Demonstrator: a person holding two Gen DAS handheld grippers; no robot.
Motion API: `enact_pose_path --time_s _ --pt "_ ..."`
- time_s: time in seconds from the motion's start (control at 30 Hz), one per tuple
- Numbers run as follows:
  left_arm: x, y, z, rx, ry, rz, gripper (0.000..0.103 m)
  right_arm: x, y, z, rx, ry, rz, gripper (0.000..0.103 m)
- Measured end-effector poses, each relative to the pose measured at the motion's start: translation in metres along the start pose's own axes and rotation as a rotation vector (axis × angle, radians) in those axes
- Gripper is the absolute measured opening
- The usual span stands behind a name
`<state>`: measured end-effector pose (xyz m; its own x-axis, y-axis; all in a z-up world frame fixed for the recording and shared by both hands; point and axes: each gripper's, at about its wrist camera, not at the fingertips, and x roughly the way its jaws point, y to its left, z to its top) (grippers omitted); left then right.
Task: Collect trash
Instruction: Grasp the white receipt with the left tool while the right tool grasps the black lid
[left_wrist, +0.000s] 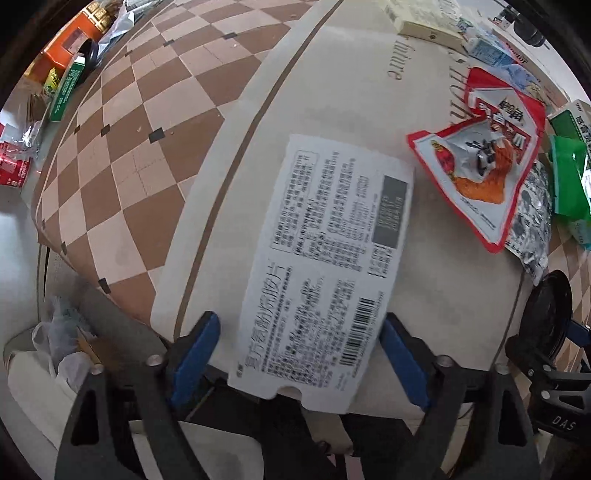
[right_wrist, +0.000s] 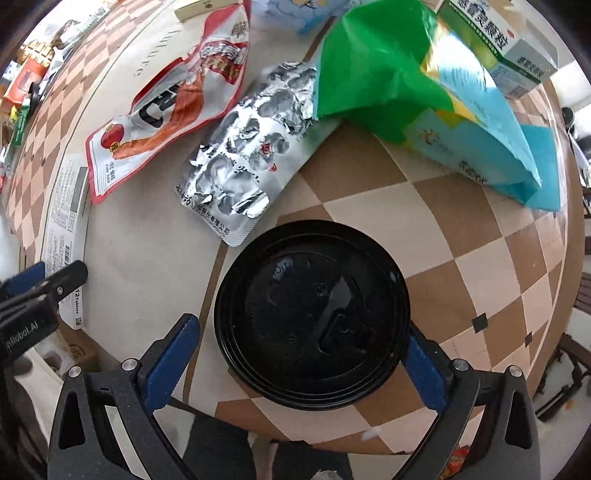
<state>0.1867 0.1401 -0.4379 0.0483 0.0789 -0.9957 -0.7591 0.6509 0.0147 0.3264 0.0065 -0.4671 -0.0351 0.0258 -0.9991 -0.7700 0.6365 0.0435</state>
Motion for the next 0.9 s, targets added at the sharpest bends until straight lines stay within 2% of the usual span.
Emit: enact_pose_path --time_s 0.07,0.13,0.2,0.27,0.43,0.67,0.83,0.9 --pt "0.000 0.004 0.001 -0.007 0.004 -0.029 0.094 0.000 0.001 0.000 0.010 0.001 0.006 0.103" --pt "-0.005 0.003 -0.001 -0.002 -0.026 -0.031 0.082 -0.002 -0.003 -0.003 0.031 0.002 0.013 0.101" --pt "-0.010 -0.004 -0.003 0.012 -0.031 -0.033 0.074 -0.008 -0.009 -0.006 0.040 -0.011 -0.010 0.091" --pt "-0.014 -0.014 -0.004 0.033 -0.040 -0.020 0.073 -0.016 -0.022 -0.011 0.051 -0.017 0.019 0.086" --pt "-0.035 -0.037 -0.012 0.034 -0.056 -0.016 0.073 -0.023 -0.040 -0.020 0.075 -0.021 0.040 0.084" --pt "-0.085 -0.049 -0.048 -0.016 -0.148 0.027 0.073 -0.038 -0.087 -0.036 0.143 -0.056 0.130 0.084" --pt "-0.107 -0.051 -0.084 -0.084 -0.171 -0.027 0.073 -0.054 -0.107 -0.052 0.133 -0.073 0.167 0.084" --pt "-0.105 -0.047 -0.098 -0.109 -0.166 -0.067 0.073 -0.057 -0.102 -0.056 0.110 -0.078 0.178 0.084"
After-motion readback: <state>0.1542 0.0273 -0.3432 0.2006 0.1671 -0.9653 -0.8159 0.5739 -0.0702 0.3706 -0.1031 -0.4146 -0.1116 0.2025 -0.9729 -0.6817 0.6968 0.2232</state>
